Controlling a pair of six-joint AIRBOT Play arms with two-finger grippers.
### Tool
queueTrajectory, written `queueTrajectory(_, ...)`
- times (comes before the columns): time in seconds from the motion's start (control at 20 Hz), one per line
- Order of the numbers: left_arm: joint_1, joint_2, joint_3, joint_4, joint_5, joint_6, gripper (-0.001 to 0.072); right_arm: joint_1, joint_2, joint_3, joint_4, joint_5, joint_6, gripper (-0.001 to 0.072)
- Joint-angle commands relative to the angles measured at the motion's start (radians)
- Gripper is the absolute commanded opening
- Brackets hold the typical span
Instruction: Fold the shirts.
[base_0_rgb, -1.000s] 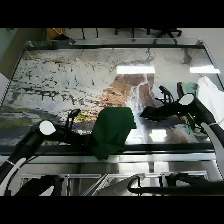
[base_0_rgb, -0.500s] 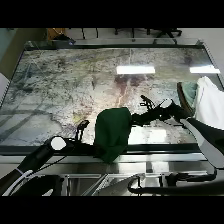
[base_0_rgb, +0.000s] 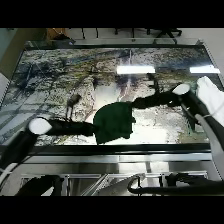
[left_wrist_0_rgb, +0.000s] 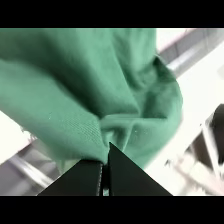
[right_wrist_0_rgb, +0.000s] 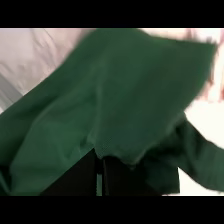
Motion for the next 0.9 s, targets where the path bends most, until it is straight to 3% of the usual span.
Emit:
queueTrajectory(0.0,0.196,0.116,0.294,0.066,-0.172,-0.003,0.0006,-0.052,0.169,0.23,0.04,0.061,0.016,0.0025)
queueTrajectory(0.25,0.389,0.227,0.701,0.062,-0.231,-0.002,0.0007,-0.051,0.344,0.526,0.048,0.062,0.016,0.0025)
queueTrajectory(0.5,0.405,0.206,0.89,0.061,-0.271,-0.002,0.0007,-0.051,0.389,0.575,0.05,0.096,0.039,0.0025)
queueTrajectory(0.65,0.405,0.12,0.89,0.061,-0.377,-0.002,0.0007,-0.051,0.315,0.563,0.047,0.206,0.046,0.0026)
queueTrajectory(0.85,0.405,-0.034,0.691,0.062,-0.38,0.018,0.0008,-0.051,0.135,0.42,0.029,0.244,0.039,0.0026)
